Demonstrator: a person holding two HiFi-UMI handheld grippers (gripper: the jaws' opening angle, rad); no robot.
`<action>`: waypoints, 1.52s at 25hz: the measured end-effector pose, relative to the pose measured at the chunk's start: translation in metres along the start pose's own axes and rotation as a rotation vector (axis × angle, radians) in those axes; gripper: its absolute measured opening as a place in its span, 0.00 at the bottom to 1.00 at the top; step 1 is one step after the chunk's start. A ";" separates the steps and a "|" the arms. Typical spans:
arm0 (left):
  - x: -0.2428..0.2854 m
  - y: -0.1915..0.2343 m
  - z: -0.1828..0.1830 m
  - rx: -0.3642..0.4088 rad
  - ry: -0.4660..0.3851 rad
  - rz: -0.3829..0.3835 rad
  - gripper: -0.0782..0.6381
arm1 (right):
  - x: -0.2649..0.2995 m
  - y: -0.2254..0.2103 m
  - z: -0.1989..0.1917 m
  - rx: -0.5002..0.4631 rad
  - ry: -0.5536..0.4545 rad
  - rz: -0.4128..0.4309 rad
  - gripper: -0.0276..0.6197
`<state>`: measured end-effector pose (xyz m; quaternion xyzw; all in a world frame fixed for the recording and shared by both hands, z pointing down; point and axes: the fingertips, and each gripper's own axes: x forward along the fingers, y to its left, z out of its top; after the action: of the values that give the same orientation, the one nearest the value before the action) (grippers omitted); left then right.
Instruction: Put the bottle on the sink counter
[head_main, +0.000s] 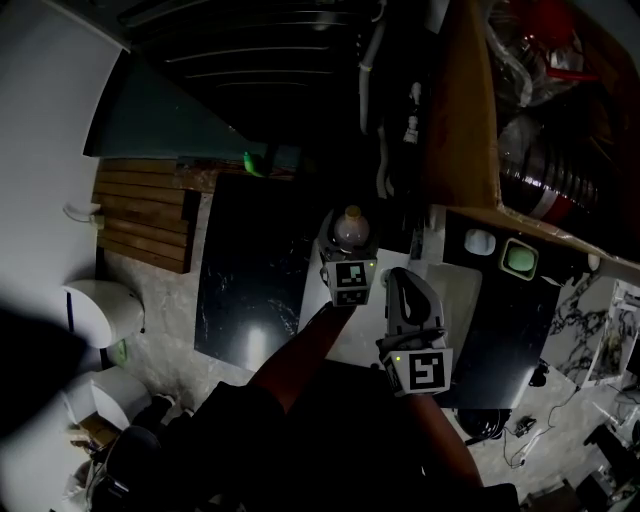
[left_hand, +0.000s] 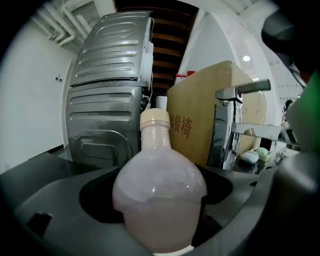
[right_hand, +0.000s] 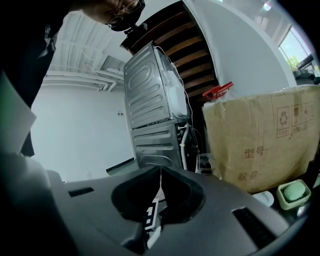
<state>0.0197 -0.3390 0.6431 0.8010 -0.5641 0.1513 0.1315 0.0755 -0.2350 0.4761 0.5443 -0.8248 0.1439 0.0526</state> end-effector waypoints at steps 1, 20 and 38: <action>0.000 -0.001 0.000 -0.011 -0.004 -0.001 0.67 | -0.001 -0.001 0.001 0.003 0.000 -0.002 0.10; 0.005 -0.005 -0.016 0.123 0.046 0.038 0.67 | -0.002 0.001 0.002 0.026 -0.010 -0.002 0.10; 0.005 -0.007 -0.018 0.105 0.105 -0.014 0.67 | -0.007 0.000 -0.003 0.059 -0.016 0.001 0.10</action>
<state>0.0264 -0.3336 0.6613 0.8019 -0.5419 0.2214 0.1196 0.0784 -0.2283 0.4771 0.5464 -0.8208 0.1640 0.0296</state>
